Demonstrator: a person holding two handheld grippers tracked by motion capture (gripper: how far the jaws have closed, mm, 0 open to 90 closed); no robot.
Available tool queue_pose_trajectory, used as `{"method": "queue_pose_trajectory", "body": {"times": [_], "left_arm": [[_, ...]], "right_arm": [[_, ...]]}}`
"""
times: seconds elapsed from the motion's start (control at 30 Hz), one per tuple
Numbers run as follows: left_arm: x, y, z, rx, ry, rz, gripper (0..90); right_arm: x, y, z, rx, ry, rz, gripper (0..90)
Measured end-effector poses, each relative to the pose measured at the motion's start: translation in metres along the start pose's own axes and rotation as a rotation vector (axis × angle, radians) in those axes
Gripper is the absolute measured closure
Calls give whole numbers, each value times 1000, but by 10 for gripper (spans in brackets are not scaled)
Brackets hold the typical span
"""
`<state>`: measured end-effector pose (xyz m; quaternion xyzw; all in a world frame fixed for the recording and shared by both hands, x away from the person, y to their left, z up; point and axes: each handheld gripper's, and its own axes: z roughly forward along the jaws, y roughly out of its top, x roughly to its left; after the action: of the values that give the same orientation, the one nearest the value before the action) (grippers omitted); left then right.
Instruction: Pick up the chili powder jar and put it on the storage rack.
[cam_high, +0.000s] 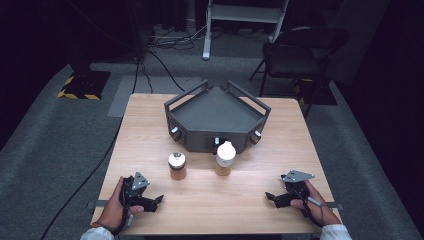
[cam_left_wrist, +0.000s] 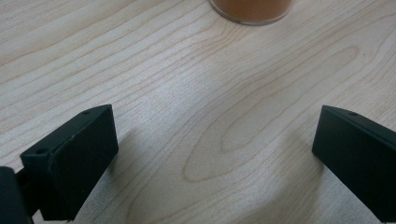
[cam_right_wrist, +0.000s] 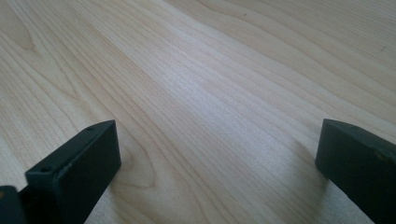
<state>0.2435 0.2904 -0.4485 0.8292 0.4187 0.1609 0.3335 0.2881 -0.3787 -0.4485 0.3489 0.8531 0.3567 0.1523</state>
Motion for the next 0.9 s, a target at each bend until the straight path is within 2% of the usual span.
{"method": "queue_pose_trajectory", "body": {"times": [0.9], "left_arm": [[-1, -1, -1, 1, 2, -4, 0]], "right_arm": [[0, 0, 0, 0, 1, -1, 0]]}}
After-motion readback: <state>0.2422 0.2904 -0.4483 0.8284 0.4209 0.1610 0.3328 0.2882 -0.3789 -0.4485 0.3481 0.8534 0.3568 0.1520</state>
